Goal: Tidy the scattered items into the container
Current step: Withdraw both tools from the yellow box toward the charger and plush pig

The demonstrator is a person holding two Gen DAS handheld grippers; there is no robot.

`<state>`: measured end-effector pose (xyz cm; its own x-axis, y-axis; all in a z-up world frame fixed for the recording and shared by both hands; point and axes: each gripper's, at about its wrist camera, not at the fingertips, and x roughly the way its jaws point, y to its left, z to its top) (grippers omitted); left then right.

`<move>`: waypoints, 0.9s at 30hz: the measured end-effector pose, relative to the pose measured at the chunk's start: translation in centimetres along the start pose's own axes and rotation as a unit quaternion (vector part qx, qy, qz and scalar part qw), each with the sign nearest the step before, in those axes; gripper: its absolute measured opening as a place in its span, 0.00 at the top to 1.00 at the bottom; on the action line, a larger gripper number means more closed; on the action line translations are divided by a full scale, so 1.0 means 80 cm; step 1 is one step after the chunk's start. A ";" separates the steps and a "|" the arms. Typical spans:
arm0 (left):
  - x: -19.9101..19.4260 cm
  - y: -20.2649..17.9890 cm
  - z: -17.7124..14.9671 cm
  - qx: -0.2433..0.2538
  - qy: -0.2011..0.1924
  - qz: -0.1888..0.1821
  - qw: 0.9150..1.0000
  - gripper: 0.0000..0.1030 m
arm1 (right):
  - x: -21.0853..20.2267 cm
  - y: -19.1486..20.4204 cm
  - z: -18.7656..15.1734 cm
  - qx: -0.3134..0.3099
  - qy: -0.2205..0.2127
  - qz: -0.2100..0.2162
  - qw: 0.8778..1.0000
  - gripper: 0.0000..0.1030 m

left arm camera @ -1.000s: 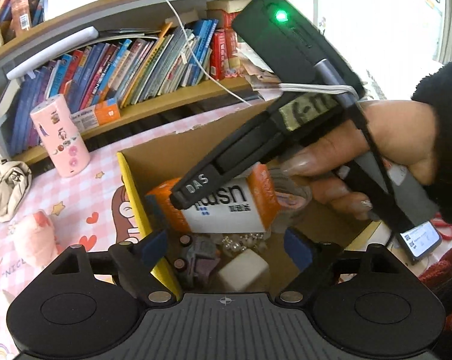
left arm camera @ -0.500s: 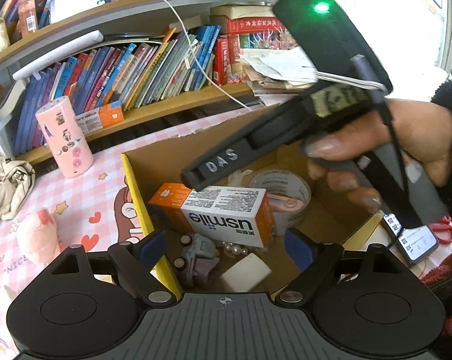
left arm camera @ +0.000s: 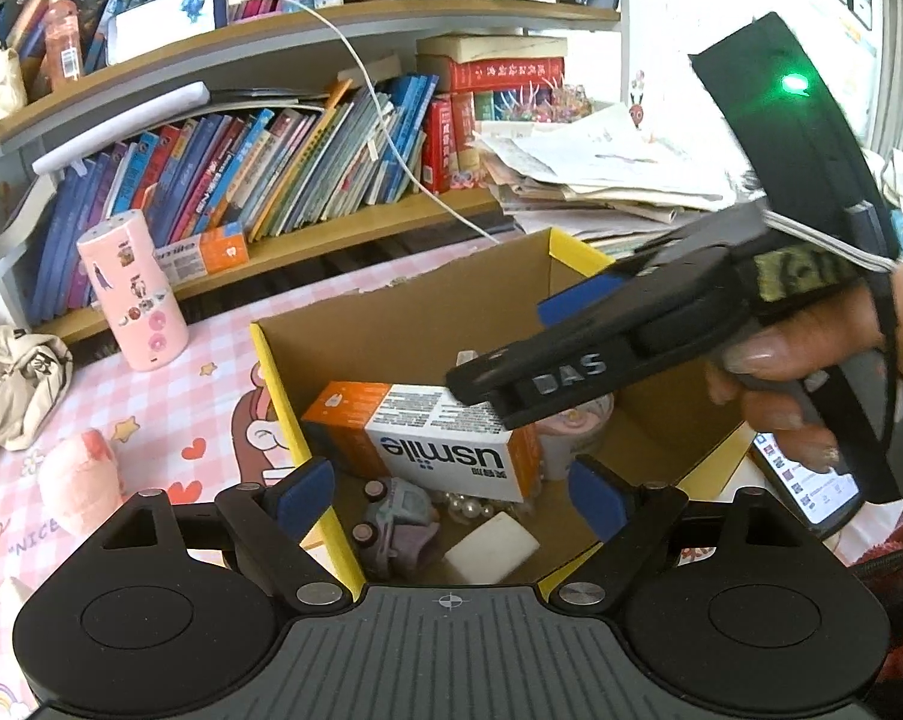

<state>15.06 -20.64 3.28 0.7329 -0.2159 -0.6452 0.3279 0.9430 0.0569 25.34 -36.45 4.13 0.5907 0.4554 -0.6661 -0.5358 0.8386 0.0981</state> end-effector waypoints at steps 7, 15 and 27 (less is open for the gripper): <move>-0.012 0.011 -0.006 0.005 -0.019 -0.013 1.000 0.15 | -0.028 0.012 -0.018 0.031 -0.021 -0.031 0.999 0.27; -0.035 0.033 -0.017 0.013 -0.040 -0.026 0.999 0.14 | -0.053 0.043 -0.035 0.061 -0.042 -0.075 0.994 0.24; -0.080 0.079 -0.064 -0.001 -0.054 -0.038 0.998 0.14 | -0.081 0.113 -0.058 0.094 -0.067 -0.143 0.983 0.19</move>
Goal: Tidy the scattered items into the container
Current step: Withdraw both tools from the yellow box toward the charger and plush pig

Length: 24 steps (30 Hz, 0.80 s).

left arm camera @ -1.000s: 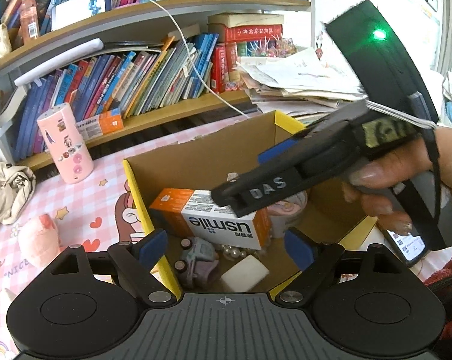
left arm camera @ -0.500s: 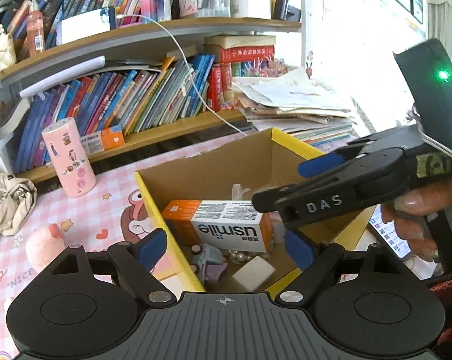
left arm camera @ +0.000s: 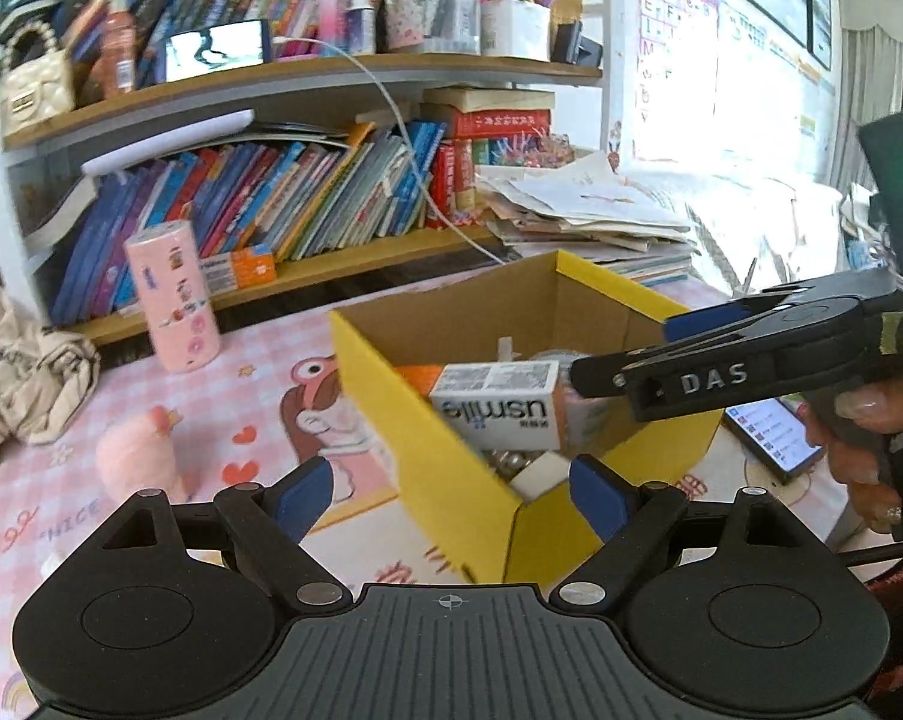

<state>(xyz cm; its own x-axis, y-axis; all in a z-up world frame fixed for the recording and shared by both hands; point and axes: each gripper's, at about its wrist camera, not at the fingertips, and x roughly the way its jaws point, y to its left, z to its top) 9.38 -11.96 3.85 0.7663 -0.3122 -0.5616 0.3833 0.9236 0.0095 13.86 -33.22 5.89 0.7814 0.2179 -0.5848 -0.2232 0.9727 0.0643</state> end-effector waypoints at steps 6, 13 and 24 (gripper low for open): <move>-0.028 0.031 -0.024 -0.026 -0.002 0.000 1.000 0.13 | -0.025 0.037 -0.019 -0.004 -0.004 -0.033 0.999 0.15; -0.055 0.055 -0.050 -0.022 -0.005 0.001 1.000 0.08 | -0.047 0.075 -0.052 -0.017 0.001 -0.080 0.997 0.08; -0.081 0.076 -0.090 0.002 0.034 0.004 0.999 0.07 | -0.047 0.126 -0.103 -0.003 0.051 -0.092 0.994 0.05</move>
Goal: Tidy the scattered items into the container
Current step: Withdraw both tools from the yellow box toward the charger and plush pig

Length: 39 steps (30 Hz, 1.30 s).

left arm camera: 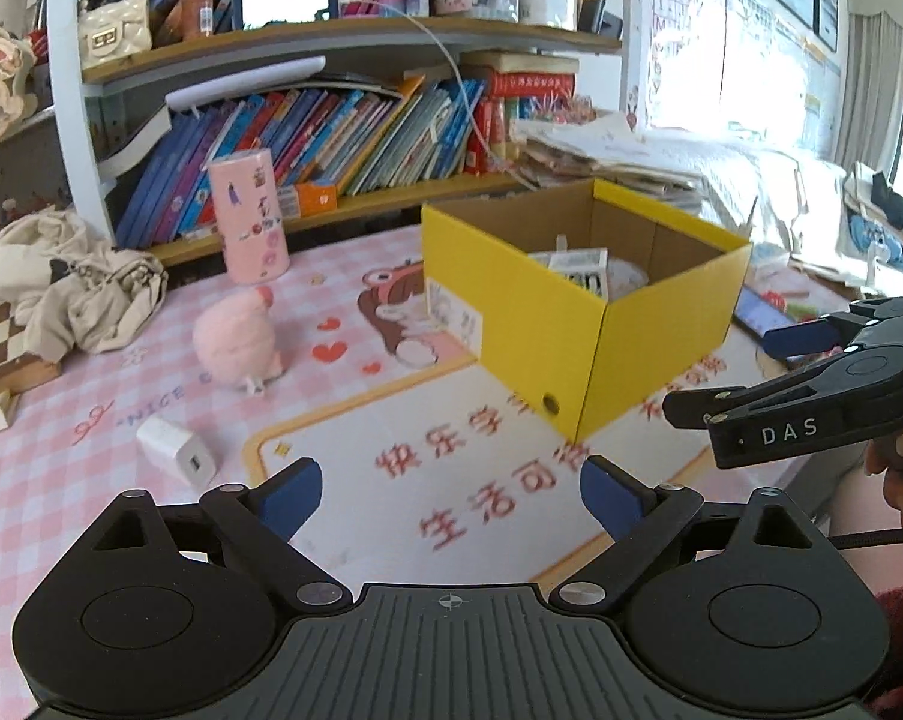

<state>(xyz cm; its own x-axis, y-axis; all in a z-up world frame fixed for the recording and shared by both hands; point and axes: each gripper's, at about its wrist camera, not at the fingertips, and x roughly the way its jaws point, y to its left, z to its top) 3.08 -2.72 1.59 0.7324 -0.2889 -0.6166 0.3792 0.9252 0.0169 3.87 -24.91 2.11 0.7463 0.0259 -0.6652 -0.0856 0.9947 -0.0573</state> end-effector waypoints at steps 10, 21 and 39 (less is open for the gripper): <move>-0.016 0.024 -0.027 -0.005 0.027 0.019 0.999 0.04 | 0.007 0.058 -0.011 -0.040 0.038 0.047 0.997 0.02; -0.033 0.052 -0.045 -0.028 0.035 0.046 0.998 0.04 | 0.011 0.102 -0.010 -0.081 0.048 0.076 0.993 0.02; -0.044 0.075 -0.053 -0.065 0.035 0.077 0.994 0.04 | 0.016 0.147 -0.001 -0.149 0.048 0.117 0.981 0.02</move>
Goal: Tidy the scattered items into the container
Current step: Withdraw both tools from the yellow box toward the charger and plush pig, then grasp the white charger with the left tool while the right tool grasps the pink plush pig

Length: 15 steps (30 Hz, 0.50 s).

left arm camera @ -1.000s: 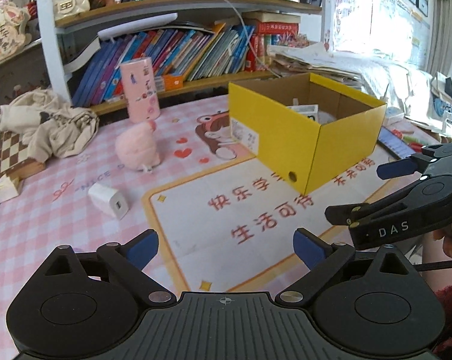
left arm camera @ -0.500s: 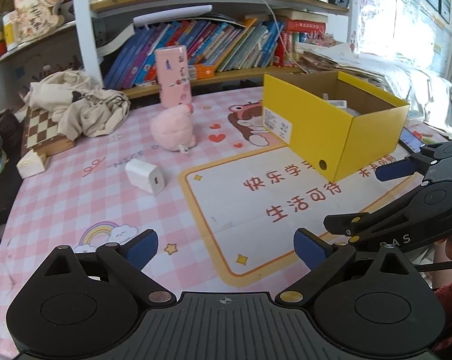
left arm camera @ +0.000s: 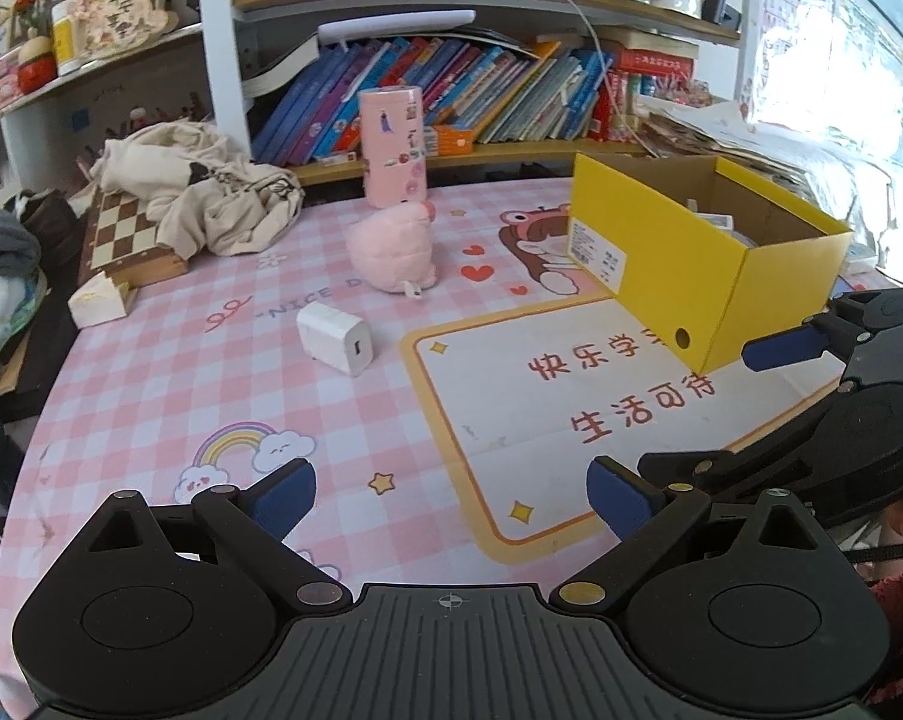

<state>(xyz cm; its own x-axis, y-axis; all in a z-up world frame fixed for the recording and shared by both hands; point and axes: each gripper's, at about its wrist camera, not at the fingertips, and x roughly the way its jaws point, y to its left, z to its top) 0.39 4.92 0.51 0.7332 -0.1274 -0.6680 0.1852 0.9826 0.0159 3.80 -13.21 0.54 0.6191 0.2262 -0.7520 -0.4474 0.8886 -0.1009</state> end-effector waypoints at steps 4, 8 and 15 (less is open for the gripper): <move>0.008 0.002 0.003 -0.006 0.003 0.004 1.000 0.04 | 0.006 0.001 0.006 -0.016 -0.003 0.005 1.000 0.01; 0.015 0.003 0.011 0.001 0.002 0.012 1.000 0.04 | 0.017 -0.005 0.019 -0.017 -0.007 0.009 1.000 0.00; 0.033 0.017 0.022 -0.017 0.009 0.029 0.999 0.04 | 0.043 -0.006 0.044 -0.040 -0.005 0.027 0.999 0.00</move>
<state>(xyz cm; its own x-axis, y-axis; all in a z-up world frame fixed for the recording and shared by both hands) 3.67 5.69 0.07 0.7301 -0.0673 -0.6800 0.1200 0.9923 0.0306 8.45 -11.47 0.27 0.5981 0.2778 -0.7518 -0.5305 0.8403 -0.1116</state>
